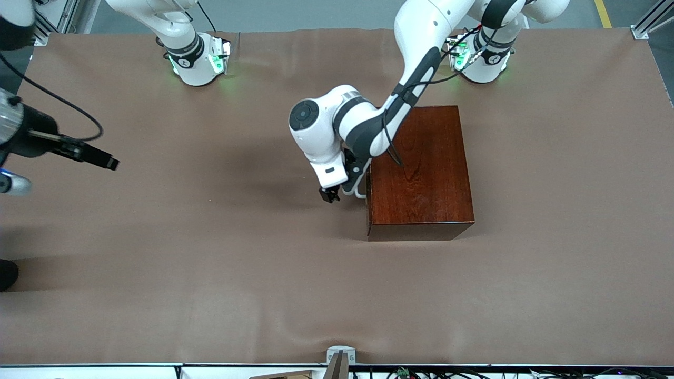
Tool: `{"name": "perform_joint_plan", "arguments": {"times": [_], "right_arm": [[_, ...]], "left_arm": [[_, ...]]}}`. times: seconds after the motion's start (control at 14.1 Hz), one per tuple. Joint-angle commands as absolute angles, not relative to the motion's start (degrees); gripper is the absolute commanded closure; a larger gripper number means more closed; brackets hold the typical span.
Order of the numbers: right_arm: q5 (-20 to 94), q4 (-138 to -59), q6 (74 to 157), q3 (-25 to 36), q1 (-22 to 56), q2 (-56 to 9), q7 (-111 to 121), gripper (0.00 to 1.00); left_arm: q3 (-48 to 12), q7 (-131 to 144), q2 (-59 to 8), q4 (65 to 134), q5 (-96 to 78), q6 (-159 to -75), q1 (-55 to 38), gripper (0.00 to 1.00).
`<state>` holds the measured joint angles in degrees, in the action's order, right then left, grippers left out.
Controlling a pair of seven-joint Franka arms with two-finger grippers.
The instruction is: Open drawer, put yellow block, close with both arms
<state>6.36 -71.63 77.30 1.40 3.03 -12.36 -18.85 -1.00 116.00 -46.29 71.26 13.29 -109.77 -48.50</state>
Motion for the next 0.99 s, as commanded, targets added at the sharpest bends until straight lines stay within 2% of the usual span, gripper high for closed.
{"name": "perform_joint_plan", "arguments": {"times": [0.0, 0.21, 0.57, 0.92], "right_arm": [[5.2, -77.5, 77.5, 0.3, 0.9, -7.0, -11.4, 0.00], [5.2, -83.0, 80.0, 0.3, 0.6, -3.8, -10.3, 0.00], [3.3, -86.7, 82.4, 0.3, 0.7, -0.4, -2.5, 0.00], [2.9, -86.8, 80.3, 0.3, 0.6, -0.1, -1.8, 0.00]], "left_arm": [[-0.8, 115.9, -45.2, 72.2, 14.2, -108.0, -48.8, 0.00], [-1.5, 115.2, -44.0, 71.0, 14.1, -108.8, -48.8, 0.00], [-1.0, 101.1, -30.3, 72.9, 11.9, -107.1, -44.3, 0.00], [-1.1, 75.4, -19.2, 73.3, 5.0, -94.8, -31.1, 0.00]]}}
